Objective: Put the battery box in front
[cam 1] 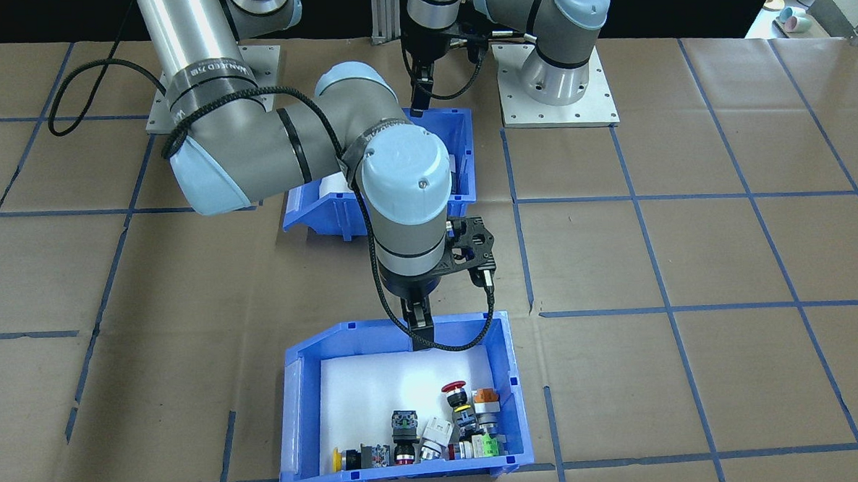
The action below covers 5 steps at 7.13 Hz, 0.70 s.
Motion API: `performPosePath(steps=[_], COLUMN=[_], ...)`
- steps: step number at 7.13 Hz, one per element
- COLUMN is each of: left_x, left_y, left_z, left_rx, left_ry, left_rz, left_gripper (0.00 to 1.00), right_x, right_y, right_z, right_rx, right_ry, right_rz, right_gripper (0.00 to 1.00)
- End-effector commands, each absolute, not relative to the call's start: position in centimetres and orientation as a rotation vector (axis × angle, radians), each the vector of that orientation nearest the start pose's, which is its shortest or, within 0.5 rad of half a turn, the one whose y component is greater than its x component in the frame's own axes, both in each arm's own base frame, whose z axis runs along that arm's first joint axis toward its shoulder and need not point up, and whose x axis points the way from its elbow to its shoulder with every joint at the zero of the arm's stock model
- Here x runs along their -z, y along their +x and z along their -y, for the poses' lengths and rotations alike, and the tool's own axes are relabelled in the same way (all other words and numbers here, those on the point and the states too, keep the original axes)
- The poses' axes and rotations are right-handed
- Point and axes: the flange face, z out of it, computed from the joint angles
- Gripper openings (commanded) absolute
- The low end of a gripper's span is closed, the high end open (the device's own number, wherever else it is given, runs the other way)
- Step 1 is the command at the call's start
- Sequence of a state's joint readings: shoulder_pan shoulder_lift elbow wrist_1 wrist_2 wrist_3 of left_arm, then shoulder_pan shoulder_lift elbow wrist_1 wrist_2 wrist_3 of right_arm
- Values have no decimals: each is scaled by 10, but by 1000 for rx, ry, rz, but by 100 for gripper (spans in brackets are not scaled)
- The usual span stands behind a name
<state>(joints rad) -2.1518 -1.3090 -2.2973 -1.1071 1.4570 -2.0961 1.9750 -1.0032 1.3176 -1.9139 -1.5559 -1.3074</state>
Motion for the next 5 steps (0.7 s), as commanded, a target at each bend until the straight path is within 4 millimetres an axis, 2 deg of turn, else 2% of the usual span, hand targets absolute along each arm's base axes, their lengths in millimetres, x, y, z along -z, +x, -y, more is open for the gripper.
performPosePath(steps=[1, 2, 3, 5], left_x=[-268, -265, -264, -257], left_y=[-324, -326, -325, -327], left_z=[215, 214, 216, 217], left_rx=[-117, -98, -68, -72], left_ry=[-2162, -2151, -2154, -2142], left_rz=[-2284, -2287, -2280, -2269], left_gripper=[98, 98, 95, 78], right_x=[-259, -248, -245, -254], right_y=[406, 408, 411, 425], right_z=[605, 607, 605, 594], right_rx=[17, 11, 0, 2], right_ry=[-2364, -2346, -2319, -2342], right_rz=[-2052, -2061, -2092, -2090], right_gripper=[100, 100, 79, 40])
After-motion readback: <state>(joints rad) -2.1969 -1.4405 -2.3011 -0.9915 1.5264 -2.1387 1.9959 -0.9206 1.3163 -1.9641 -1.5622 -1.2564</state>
